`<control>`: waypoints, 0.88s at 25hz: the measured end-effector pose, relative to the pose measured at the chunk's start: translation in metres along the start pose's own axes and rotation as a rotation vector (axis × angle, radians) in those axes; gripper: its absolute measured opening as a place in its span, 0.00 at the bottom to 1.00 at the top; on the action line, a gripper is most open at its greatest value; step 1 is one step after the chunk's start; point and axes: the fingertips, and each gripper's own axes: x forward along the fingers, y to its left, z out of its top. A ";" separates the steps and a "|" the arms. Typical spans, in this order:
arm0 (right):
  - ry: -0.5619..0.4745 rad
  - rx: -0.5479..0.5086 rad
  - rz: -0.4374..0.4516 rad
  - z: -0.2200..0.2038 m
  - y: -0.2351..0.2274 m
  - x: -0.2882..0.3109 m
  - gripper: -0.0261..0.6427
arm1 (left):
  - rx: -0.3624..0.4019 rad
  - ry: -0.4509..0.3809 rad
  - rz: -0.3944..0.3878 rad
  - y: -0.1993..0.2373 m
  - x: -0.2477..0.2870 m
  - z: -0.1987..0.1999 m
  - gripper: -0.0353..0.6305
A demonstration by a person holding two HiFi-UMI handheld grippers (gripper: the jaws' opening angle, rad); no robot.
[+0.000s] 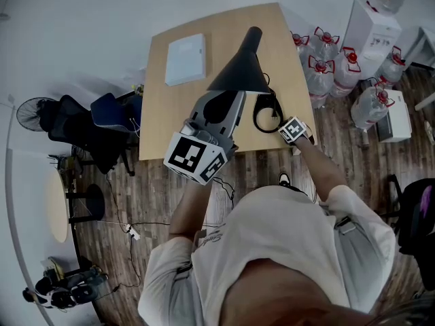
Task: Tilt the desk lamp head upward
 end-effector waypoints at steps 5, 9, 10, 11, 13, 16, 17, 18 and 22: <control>-0.020 0.022 0.003 -0.003 -0.001 -0.002 0.03 | -0.036 0.012 0.020 -0.003 -0.003 -0.013 0.08; -0.041 -0.019 -0.007 -0.002 -0.001 -0.003 0.03 | -0.072 0.036 0.048 -0.005 -0.010 -0.028 0.08; -0.048 -0.025 -0.009 -0.001 -0.001 -0.003 0.03 | -0.082 0.043 0.057 -0.005 -0.012 -0.034 0.08; -0.056 -0.029 -0.011 -0.001 -0.002 -0.003 0.03 | -0.095 0.052 0.065 -0.005 -0.014 -0.040 0.08; -0.069 -0.023 -0.016 0.000 -0.003 -0.004 0.03 | -0.135 0.072 0.077 -0.007 -0.017 -0.058 0.08; -0.107 0.025 -0.003 -0.002 0.004 -0.010 0.03 | -0.174 0.113 0.094 -0.009 -0.028 -0.088 0.08; -0.129 0.045 0.005 -0.003 0.009 -0.013 0.03 | -0.181 0.129 0.099 -0.009 -0.034 -0.097 0.08; -0.150 0.061 0.011 -0.005 0.015 -0.016 0.03 | -0.189 0.144 0.102 -0.010 -0.041 -0.105 0.08; -0.193 0.073 -0.006 -0.017 0.034 -0.037 0.03 | -0.217 0.173 0.097 -0.013 -0.072 -0.122 0.08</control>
